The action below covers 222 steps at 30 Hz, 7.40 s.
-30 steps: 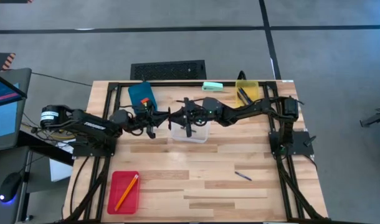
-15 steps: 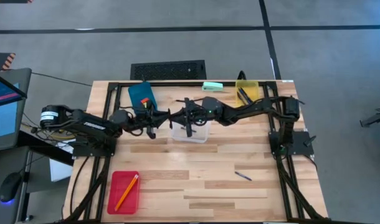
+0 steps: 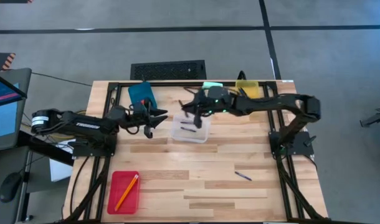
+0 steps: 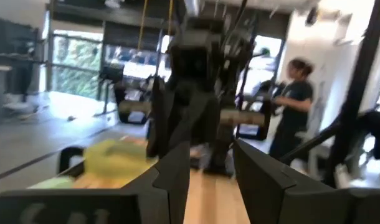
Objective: Sort crayons/erasers/pens/pencils in bins
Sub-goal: Put the black pen into the yellow bin, then put the blue crayon into the transparent bin
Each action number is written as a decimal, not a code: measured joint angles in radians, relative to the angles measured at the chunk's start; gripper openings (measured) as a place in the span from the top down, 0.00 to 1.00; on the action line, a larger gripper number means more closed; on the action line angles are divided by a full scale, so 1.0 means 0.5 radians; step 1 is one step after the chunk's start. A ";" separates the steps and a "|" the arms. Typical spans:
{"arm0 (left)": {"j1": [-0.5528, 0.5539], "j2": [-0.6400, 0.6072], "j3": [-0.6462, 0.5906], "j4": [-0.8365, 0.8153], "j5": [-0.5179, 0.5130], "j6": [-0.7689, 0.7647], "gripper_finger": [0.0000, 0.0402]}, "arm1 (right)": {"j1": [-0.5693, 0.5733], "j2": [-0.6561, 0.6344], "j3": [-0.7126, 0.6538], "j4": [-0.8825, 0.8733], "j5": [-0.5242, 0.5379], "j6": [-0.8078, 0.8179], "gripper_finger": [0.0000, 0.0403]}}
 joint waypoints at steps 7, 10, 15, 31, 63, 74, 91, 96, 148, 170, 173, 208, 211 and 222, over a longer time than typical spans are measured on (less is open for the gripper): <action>0.046 -0.129 -0.001 -0.324 -0.171 0.123 0.79 | -0.120 -0.423 0.000 -0.961 0.382 -0.019 0.90; 0.064 -0.154 -0.010 -0.355 -0.218 0.150 0.83 | -0.280 -0.571 0.000 -1.413 0.482 0.073 0.90; 0.118 -0.155 -0.021 -0.406 -0.234 0.155 0.90 | -0.665 -0.640 0.000 -1.952 0.701 0.135 0.89; 0.140 -0.154 -0.021 -0.451 -0.233 0.120 0.99 | -1.418 -0.170 -0.223 -2.110 0.699 0.061 0.89; 0.200 -0.154 -0.023 -0.520 -0.232 0.121 0.99 | -0.880 -0.699 -0.481 -1.966 0.864 0.057 0.71; 0.200 -0.154 -0.023 -0.565 -0.211 0.159 0.99 | -0.116 -1.124 -1.286 -0.439 0.615 0.446 0.91; 0.200 -0.154 -0.023 -0.525 -0.274 0.209 0.99 | 1.195 -0.991 -0.849 -1.839 0.686 1.445 0.99; 0.200 -0.154 -0.013 -0.486 -0.275 0.217 0.99 | 1.541 -0.779 -0.686 -2.136 0.672 1.873 0.98; 0.107 -0.154 -0.008 -0.554 -0.229 0.117 0.99 | 1.638 0.088 -0.412 -2.132 0.188 1.936 0.71; 0.107 -0.154 -0.008 -0.552 -0.172 0.085 0.99 | 1.625 0.088 -0.410 -2.125 0.166 1.874 0.91; 0.107 -0.154 -0.009 -0.552 -0.170 0.070 0.99 | 1.623 0.063 -0.413 -2.115 0.157 1.850 0.93; 0.106 -0.154 -0.009 -0.523 -0.160 0.072 0.99 | 0.438 -0.177 0.121 -1.665 0.643 0.164 0.92; 0.106 -0.154 -0.009 -0.527 -0.160 0.073 0.99 | 0.347 0.020 0.307 -1.703 0.583 -0.039 0.92; 0.106 -0.154 -0.009 -0.549 -0.166 0.107 0.99 | 0.180 0.608 0.745 -1.857 0.463 -0.358 0.93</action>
